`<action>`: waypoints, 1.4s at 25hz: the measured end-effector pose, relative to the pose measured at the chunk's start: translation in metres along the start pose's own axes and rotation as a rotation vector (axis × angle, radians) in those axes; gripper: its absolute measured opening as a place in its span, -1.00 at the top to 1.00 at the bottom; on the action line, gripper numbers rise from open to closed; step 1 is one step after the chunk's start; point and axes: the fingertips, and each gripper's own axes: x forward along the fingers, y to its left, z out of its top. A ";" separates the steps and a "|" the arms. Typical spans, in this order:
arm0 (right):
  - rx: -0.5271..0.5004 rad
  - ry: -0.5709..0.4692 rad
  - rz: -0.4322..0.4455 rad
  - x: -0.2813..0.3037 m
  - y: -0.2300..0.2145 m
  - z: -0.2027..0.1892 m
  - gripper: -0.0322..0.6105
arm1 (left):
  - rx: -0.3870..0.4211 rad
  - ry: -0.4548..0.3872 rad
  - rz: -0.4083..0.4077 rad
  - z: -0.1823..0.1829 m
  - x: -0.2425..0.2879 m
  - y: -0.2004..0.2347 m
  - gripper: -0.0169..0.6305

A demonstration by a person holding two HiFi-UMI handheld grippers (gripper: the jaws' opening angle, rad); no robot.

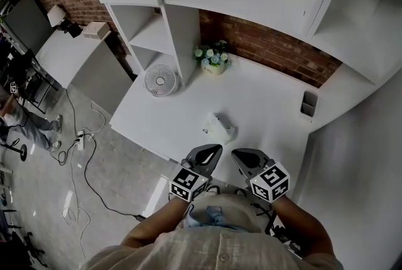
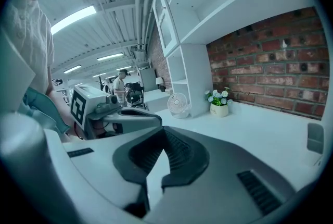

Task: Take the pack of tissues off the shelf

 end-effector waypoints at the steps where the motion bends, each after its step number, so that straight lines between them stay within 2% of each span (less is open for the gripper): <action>1: -0.003 0.001 0.000 0.000 0.001 0.000 0.85 | 0.001 0.002 -0.003 -0.001 0.000 -0.001 0.92; 35: -0.048 0.064 0.011 0.004 -0.004 -0.004 0.85 | -0.034 0.026 -0.020 -0.015 0.011 -0.002 0.91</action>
